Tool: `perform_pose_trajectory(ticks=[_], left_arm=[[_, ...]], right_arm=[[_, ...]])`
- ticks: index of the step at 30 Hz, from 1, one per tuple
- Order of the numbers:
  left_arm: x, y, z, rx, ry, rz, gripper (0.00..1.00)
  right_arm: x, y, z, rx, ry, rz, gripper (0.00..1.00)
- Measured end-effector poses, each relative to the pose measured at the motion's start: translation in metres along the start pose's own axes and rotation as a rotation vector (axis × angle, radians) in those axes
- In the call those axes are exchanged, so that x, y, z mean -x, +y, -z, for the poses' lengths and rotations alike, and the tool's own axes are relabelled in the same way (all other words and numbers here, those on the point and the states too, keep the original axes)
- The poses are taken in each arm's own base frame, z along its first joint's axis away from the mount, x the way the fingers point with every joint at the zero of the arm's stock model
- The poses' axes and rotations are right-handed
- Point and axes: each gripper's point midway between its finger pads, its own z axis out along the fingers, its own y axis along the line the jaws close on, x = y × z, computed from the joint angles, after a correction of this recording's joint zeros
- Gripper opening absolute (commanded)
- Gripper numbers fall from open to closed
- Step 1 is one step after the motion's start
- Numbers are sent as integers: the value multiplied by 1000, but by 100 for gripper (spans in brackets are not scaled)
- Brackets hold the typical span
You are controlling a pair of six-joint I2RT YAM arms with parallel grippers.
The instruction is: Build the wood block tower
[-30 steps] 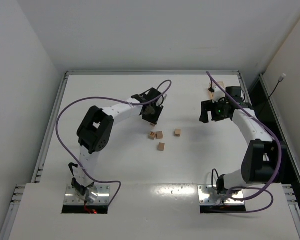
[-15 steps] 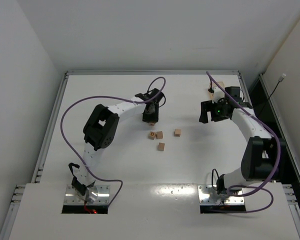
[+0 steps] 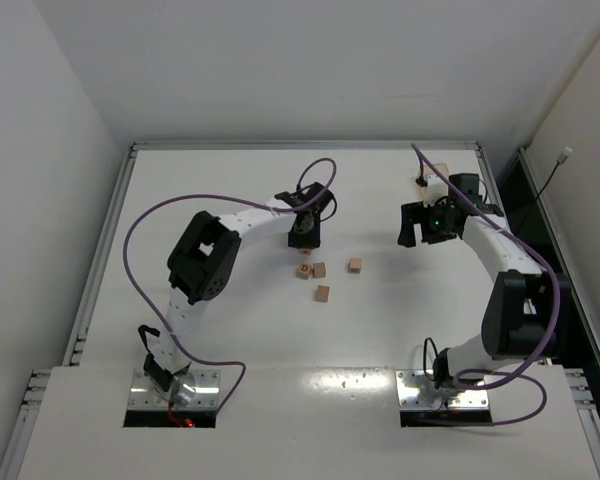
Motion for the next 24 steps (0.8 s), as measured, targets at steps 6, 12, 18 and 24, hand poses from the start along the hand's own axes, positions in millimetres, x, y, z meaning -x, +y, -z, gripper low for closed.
perform_pose_trajectory(ticks=[6,12,18,24], left_arm=[[-2,-2,1,-2,0,-2,9],[-2,-2,0,-5,-2,0,7],[-3,-4,1,-14,-11,4,7],[-7,-10,2,-24,-9,-6,26]], right_arm=[[0,0,0,0,0,0,80],[0,0,0,0,0,0,80],[0,0,0,0,0,0,80],[0,0,0,1,0,0,80]])
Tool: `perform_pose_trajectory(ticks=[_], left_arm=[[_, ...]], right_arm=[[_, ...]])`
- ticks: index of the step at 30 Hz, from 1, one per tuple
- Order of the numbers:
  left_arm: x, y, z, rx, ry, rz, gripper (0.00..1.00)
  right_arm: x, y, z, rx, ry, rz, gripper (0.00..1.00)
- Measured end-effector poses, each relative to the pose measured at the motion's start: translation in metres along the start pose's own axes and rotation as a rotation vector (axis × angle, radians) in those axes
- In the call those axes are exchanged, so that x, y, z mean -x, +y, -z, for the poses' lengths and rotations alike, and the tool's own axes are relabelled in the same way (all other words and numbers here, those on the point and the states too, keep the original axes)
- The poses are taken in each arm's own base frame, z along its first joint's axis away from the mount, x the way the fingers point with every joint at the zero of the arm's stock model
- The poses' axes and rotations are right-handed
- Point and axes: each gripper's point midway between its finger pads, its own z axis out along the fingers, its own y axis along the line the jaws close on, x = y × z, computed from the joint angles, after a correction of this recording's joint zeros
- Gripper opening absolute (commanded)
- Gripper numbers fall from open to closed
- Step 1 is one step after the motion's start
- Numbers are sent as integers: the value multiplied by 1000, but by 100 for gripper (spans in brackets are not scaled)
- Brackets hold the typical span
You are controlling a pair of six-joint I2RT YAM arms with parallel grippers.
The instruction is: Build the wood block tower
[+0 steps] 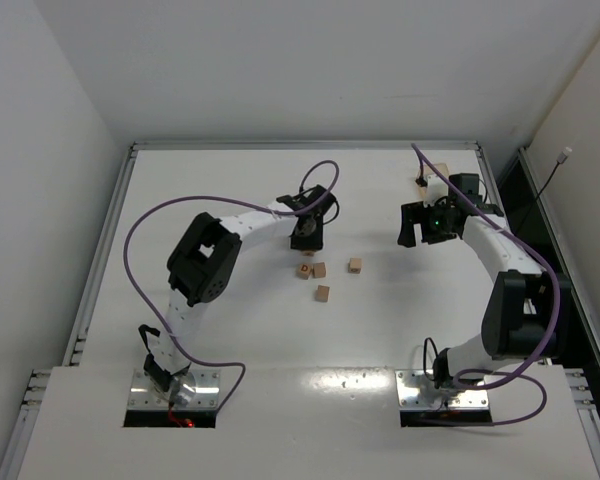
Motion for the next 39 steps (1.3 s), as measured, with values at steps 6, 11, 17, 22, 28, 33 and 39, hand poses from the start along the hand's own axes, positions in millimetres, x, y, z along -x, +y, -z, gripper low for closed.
perform_pose_trajectory(ticks=[6,11,17,22,28,33,39], left_arm=[[-10,-2,-1,-12,27,-3,72],[-10,-5,-1,-19,24,-3,74],[-7,-3,1,-8,18,-26,74],[5,-5,17,28,-51,-136,81],[22,-63,108,-143,-234,-375,86],[21,-101,184,-427,-319,-584,86],[-16,-96,171,-531,-223,-839,84]], right_arm=[[-1,0,-1,4,2,-2,80],[0,0,-1,4,2,-2,80],[0,1,-1,8,1,-4,80],[0,3,-1,17,-1,-4,85],[2,3,0,14,-12,-3,99],[4,0,6,-19,-46,11,99],[-5,-4,10,-58,-42,39,99]])
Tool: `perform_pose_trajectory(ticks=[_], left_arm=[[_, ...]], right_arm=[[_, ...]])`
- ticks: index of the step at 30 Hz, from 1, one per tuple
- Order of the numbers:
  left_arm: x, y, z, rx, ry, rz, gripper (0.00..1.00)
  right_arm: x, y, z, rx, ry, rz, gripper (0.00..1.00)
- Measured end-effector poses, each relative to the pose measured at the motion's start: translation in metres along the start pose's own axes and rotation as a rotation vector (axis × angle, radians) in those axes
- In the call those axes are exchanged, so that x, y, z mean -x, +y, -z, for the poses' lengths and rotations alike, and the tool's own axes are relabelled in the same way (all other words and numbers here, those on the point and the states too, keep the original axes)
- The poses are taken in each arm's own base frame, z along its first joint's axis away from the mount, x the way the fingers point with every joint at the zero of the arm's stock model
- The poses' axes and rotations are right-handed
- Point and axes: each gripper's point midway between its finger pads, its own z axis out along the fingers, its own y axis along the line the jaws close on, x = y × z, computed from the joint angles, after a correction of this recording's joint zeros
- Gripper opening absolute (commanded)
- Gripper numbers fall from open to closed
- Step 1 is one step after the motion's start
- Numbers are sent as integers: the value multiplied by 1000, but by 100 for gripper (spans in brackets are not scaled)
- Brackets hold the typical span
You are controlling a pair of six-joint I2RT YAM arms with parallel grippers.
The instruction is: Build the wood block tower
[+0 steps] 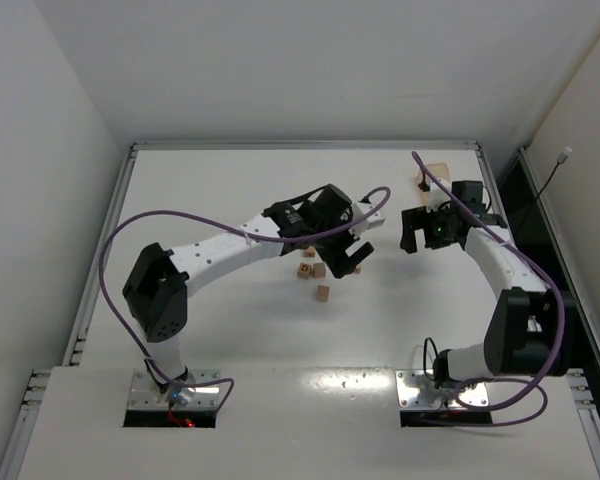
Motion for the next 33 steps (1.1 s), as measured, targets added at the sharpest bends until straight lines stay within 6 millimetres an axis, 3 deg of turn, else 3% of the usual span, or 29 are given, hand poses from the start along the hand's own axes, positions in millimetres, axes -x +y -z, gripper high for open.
perform_pose_trajectory(ticks=[4,8,15,23,33], left_arm=[[-26,-2,-13,-57,82,-143,78],[-33,2,-20,-77,102,-290,72],[-45,11,-43,-103,130,-480,72],[-66,16,-79,-146,175,-564,76],[-43,21,-108,-147,129,-586,78]], right_arm=[[1,-2,8,-9,-18,12,99],[8,-7,18,-28,-60,15,99],[8,-12,20,-34,-66,1,99],[0,-24,16,-49,-42,-36,99],[-7,-32,12,-52,-22,-65,99]])
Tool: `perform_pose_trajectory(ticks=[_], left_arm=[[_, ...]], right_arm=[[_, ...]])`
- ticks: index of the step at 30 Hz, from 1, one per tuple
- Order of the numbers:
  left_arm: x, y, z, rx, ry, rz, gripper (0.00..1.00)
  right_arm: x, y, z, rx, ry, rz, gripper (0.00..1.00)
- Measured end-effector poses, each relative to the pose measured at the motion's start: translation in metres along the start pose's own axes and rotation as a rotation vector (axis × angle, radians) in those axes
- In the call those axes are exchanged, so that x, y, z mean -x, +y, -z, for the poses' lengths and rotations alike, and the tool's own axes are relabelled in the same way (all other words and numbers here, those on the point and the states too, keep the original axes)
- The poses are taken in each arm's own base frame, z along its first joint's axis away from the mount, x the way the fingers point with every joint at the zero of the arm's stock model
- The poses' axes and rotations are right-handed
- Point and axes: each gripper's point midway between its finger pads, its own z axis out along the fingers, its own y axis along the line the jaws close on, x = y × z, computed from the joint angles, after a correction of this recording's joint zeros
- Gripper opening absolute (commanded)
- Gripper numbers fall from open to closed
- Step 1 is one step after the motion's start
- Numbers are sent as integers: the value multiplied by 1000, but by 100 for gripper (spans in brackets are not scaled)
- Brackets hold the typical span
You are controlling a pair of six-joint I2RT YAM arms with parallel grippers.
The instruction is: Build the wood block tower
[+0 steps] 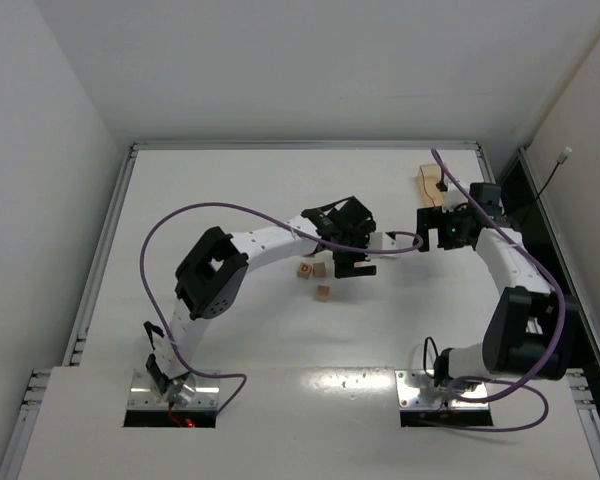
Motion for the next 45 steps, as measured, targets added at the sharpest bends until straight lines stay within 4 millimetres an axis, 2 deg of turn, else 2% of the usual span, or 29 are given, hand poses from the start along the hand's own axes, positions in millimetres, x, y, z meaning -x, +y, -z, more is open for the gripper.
perform_pose_trajectory(ticks=[5,12,17,23,26,39,42,43,45], left_arm=[[6,10,-5,9,-24,1,78],[-3,12,-19,-10,-14,15,77],[1,18,-26,-15,-30,18,76],[5,21,-31,-18,-42,17,69],[7,21,-33,-24,-47,17,65],[2,13,-33,-59,-34,29,64],[2,13,-33,-60,-34,32,50],[2,12,-33,-61,-33,32,39],[2,11,-33,-66,-31,36,32]], right_arm=[[-4,-3,-3,1,13,-13,99],[-11,-4,-9,9,40,-25,99],[-19,-5,-17,22,71,-43,99],[-19,-5,-19,30,77,-47,99],[-22,-7,-22,32,86,-54,99],[-28,-11,-26,36,106,-81,99],[-28,-12,-26,36,104,-88,99],[-28,-12,-26,36,104,-89,99],[-28,-12,-26,36,104,-89,99]])
